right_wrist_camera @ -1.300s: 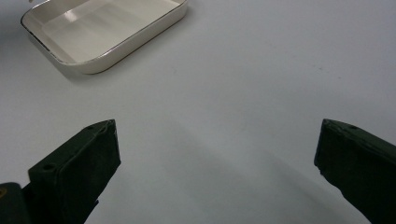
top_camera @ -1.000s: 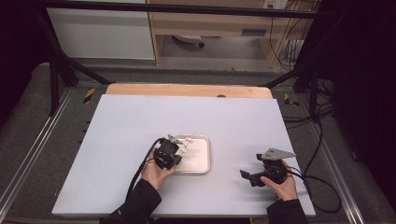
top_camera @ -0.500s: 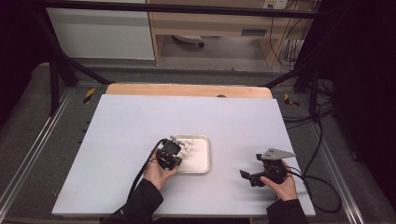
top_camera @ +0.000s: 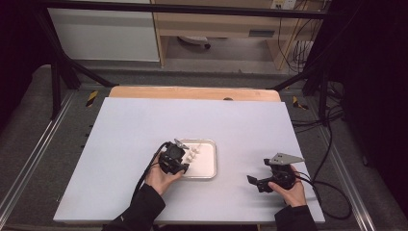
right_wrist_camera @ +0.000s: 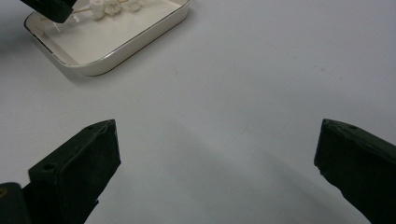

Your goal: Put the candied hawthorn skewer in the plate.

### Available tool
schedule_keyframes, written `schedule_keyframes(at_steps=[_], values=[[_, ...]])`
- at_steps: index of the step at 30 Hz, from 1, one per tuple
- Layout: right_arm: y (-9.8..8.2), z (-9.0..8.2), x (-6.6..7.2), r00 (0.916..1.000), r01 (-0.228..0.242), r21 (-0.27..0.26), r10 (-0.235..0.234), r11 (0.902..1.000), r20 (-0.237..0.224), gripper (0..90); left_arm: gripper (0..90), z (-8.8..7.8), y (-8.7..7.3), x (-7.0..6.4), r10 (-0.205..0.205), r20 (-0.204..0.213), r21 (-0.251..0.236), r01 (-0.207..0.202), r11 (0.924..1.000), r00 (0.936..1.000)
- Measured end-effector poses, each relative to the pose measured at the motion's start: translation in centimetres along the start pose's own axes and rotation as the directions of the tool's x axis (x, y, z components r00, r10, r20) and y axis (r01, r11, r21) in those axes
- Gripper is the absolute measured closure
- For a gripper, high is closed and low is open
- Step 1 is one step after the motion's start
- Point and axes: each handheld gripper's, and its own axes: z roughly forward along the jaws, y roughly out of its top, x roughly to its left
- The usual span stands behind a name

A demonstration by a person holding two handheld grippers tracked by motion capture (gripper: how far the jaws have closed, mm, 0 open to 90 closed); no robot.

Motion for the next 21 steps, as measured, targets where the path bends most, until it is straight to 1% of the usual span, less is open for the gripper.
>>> schedule_keyframes(at_steps=[3,4,6,9,10,12,13,14,18,20,21], values=[[0.0,0.0,0.0,1.0,0.001,0.0,-0.001,1.0,0.001,0.7,55.9,-0.6,0.0,0.4,0.02,0.013,-0.039,-0.02,0.9991,0.9997],[0.0,0.0,0.0,1.0,-0.004,0.0,0.004,1.0,-0.002,0.7,52.7,-0.9,-0.1,0.5,0.028,0.015,-0.054,-0.027,0.9982,0.9995],[0.0,0.0,0.0,1.0,-0.004,0.0,0.004,1.0,-0.002,0.7,46.0,-1.3,-0.2,0.7,0.038,0.028,-0.07,-0.036,0.9969,0.9989],[0.0,0.0,0.0,1.0,-0.005,0.001,0.005,1.0,-0.002,0.7,36.1,-2.0,-0.4,1.3,0.036,0.065,-0.094,-0.03,0.9951,0.9972],[0.0,-0.1,0.0,1.0,-0.001,0.001,0.001,1.0,0.0,0.7,32.7,-2.2,-0.6,1.4,0.031,0.064,-0.11,-0.023,0.9937,0.9975],[0.0,-0.1,0.0,1.0,-0.006,0.0,0.006,1.0,-0.001,0.7,23.3,-2.7,-0.8,1.7,0.031,0.059,-0.121,-0.024,0.9924,0.9978],[0.0,-0.1,0.0,1.0,-0.006,-0.001,0.006,1.0,0.0,0.7,19.9,-2.9,-1.0,2.0,0.029,0.07,-0.125,-0.02,0.992,0.9971],[0.0,-0.1,0.0,1.0,-0.006,0.001,0.006,1.0,0.0,0.7,17.6,-3.1,-1.2,2.2,0.026,0.08,-0.134,-0.015,0.9909,0.9964],[0.0,-0.1,0.0,1.0,-0.007,0.001,0.007,1.0,0.001,0.7,11.4,-4.3,-2.3,3.3,0.026,0.083,-0.171,-0.011,0.9851,0.9963],[0.0,-0.1,0.0,0.9999,-0.012,-0.003,0.012,0.9999,-0.001,0.7,8.9,-4.9,-2.9,3.8,0.022,0.074,-0.192,-0.007,0.9814,0.997],[0.0,-0.1,-0.1,1.0,-0.01,-0.003,0.01,0.9999,-0.001,0.7,8.3,-5.2,-3.3,4.1,0.026,0.066,-0.203,-0.012,0.9791,0.9975]])
